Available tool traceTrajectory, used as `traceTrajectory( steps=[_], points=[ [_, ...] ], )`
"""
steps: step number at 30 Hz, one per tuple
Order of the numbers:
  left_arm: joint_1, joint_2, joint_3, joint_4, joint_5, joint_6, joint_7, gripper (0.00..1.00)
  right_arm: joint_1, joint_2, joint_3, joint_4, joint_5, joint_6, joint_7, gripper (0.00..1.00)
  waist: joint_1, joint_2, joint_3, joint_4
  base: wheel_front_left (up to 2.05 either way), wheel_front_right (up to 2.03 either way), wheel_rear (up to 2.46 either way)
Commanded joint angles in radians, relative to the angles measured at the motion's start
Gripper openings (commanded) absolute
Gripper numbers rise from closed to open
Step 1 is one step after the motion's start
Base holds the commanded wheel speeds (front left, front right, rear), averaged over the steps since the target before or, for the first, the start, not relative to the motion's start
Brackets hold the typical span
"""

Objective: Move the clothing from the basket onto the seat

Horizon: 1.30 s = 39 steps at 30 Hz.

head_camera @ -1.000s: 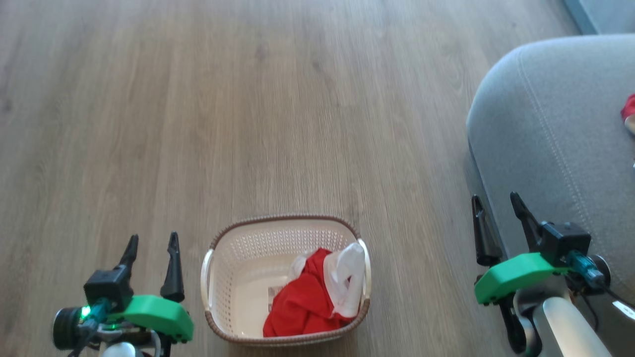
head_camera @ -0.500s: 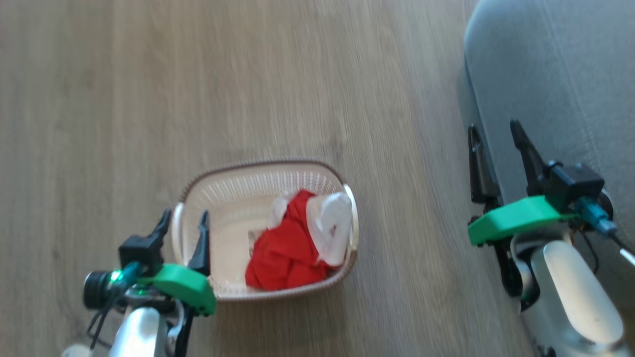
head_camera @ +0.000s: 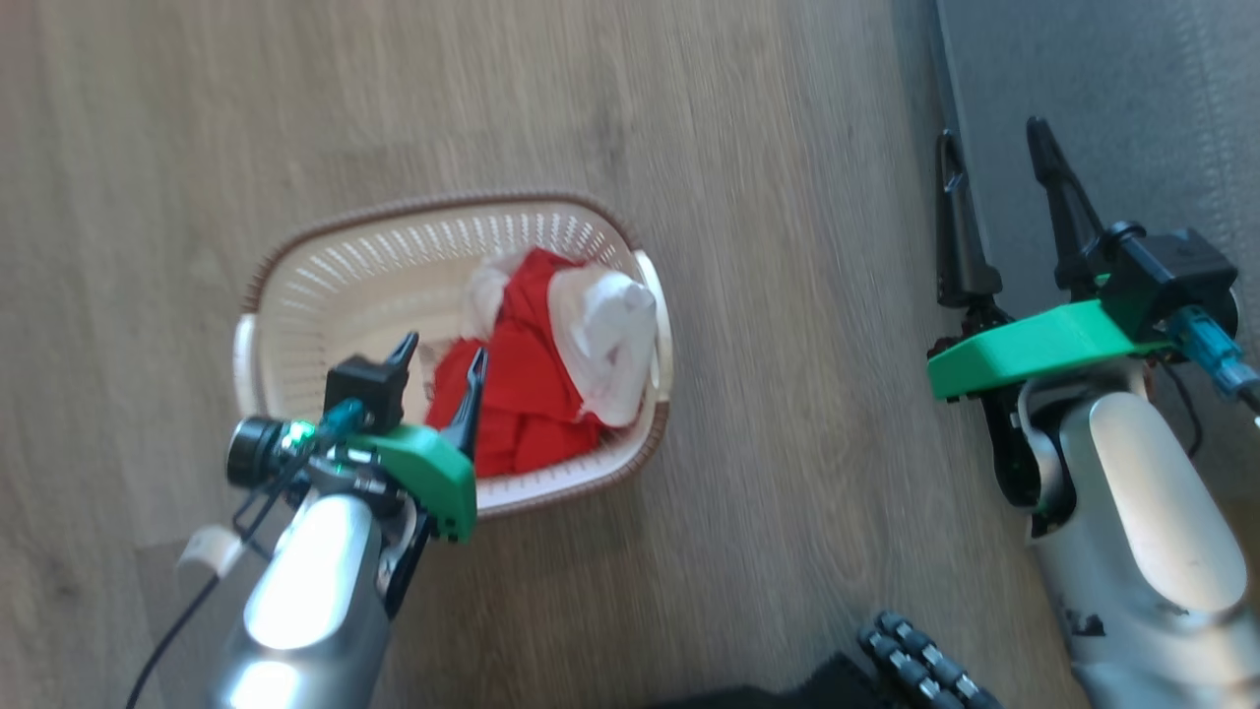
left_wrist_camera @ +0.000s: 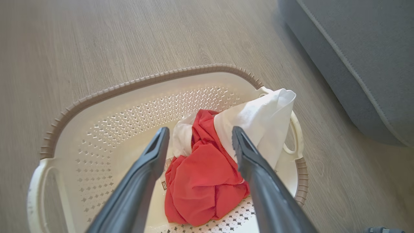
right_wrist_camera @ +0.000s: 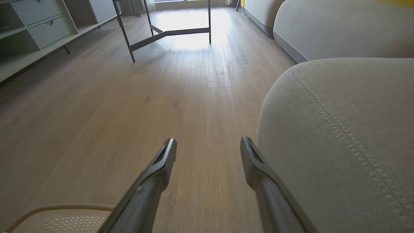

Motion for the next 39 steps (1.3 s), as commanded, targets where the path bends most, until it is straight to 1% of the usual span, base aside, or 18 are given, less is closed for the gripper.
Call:
traceTrajectory(
  steps=[1, 11, 16, 22, 25, 30, 35, 39],
  points=[
    [-0.017, 0.008, 0.014, 0.0, -0.007, 0.0, -0.005, 1.0, -0.006, 0.01, 0.013, -0.038, -0.006, 0.007, -0.005, 1.0, -0.0002, 0.0, 0.055, -0.03, 0.0, 0.0, 0.0],
    [-0.18, 0.008, -0.059, 0.113, -0.013, -0.003, -0.005, 1.0, -0.036, 0.026, 0.007, -0.067, -0.005, 0.007, -0.005, 1.0, -0.0002, 0.0, 0.163, -0.074, 0.0, 0.0, 0.0],
    [-0.273, 0.009, -0.092, 0.198, 0.008, -0.005, -0.005, 1.0, -0.055, 0.033, 0.02, -0.076, -0.006, 0.007, -0.005, 1.0, -0.0002, 0.0, 0.22, -0.1, 0.0, 0.0, 0.0],
    [-0.36, 0.021, -0.129, 0.309, 0.019, -0.007, -0.005, 1.0, -0.064, 0.041, 0.019, -0.078, -0.004, 0.007, -0.005, 1.0, -0.0002, 0.0, 0.275, -0.119, 0.0, 0.0, 0.0],
    [-0.394, 0.03, -0.174, 0.371, 0.034, -0.007, -0.005, 1.0, -0.067, 0.044, 0.021, -0.079, -0.002, 0.007, -0.005, 1.0, -0.0002, 0.0, 0.297, -0.128, 0.0, 0.0, 0.0],
    [-0.457, 0.048, -0.225, 0.454, 0.024, -0.007, -0.005, 1.0, -0.072, 0.048, 0.021, -0.085, 0.0, 0.007, -0.005, 1.0, -0.0002, 0.0, 0.333, -0.139, 0.0, 0.0, 0.0],
    [-0.496, 0.072, -0.258, 0.513, 0.025, -0.007, 0.029, 1.0, -0.068, 0.054, 0.024, -0.087, -0.003, 0.007, -0.005, 1.0, -0.0002, 0.0, 0.356, -0.143, 0.0, 0.0, 0.0],
    [-0.496, 0.073, -0.276, 0.536, -0.003, -0.007, 0.089, 1.0, -0.054, 0.053, 0.014, -0.089, -0.004, 0.007, -0.005, 1.0, -0.0002, 0.0, 0.368, -0.136, 0.0, 0.0, 0.0]
  ],
)
